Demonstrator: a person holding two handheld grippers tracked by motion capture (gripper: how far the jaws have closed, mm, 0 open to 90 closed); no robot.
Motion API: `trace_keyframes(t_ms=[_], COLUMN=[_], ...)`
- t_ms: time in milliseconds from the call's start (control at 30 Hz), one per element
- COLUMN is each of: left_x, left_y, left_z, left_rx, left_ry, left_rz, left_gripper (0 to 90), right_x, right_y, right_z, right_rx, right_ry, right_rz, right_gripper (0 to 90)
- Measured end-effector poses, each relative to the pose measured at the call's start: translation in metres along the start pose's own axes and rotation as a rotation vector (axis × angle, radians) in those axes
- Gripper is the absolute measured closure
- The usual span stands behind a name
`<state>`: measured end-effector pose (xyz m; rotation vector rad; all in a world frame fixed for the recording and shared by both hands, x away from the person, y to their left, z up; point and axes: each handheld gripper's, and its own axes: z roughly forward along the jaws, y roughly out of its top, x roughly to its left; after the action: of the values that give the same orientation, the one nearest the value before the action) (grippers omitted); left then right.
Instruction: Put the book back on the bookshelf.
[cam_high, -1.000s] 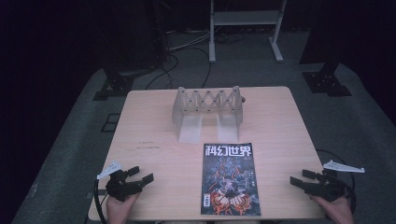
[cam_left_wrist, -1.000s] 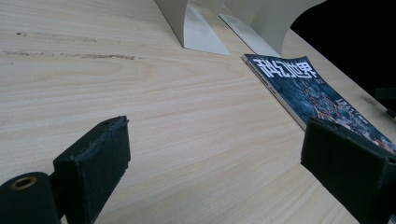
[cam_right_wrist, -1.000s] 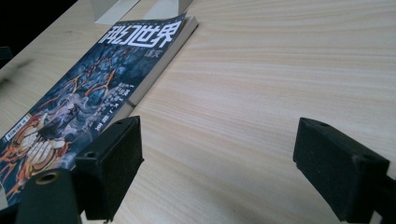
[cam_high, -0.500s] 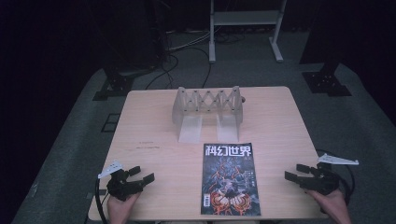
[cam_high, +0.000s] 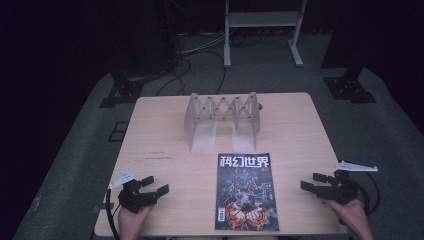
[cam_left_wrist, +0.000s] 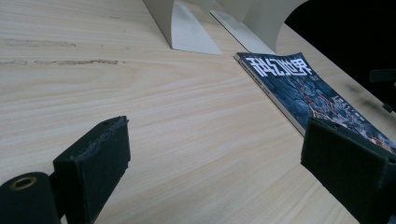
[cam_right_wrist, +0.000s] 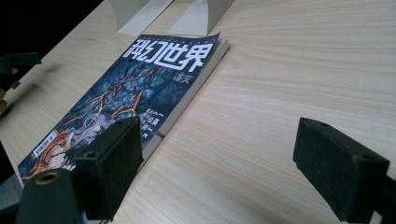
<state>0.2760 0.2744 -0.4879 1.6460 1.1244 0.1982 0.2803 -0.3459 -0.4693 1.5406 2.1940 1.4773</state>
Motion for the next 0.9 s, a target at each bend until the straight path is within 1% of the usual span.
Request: trace_keyframes(t_ms=[133,167,200,333,533,700,733,900], left_x=[0.0,0.0,0.0,-0.002,-0.004,-0.005,-0.005,-0.005], left_y=[-0.001,-0.001,-0.002,-0.002,-0.003,-0.003,-0.003,-0.003], left_z=[0.0,0.0,0.001,0.003,0.004,0.005,0.004,0.002], left_rx=[0.004,0.004,0.013,0.023,0.026,0.027,0.026,0.021], left_ry=[-0.003,-0.003,-0.003,-0.005,-0.011,-0.014,-0.014,-0.011], left_rz=[0.0,0.0,0.002,0.009,0.005,0.011,0.011,0.013], left_gripper=[7.1,7.1,7.0,6.7,6.7,6.7,6.7,6.7], right_x=[0.007,0.007,0.009,0.014,0.021,0.026,0.028,0.029], right_y=[0.009,0.009,0.013,0.021,0.03,0.035,0.038,0.04], right_z=[0.006,0.006,0.009,0.013,0.02,0.023,0.025,0.031], right_rx=[0.022,0.022,0.032,0.048,0.068,0.081,0.094,0.109], right_ry=[0.006,0.006,0.009,0.011,0.015,0.025,0.026,0.029], right_rz=[-0.021,-0.021,-0.03,-0.044,-0.059,-0.072,-0.08,-0.078], right_gripper=[15.1,15.1,15.1,15.1,15.1,15.1,15.1,15.1])
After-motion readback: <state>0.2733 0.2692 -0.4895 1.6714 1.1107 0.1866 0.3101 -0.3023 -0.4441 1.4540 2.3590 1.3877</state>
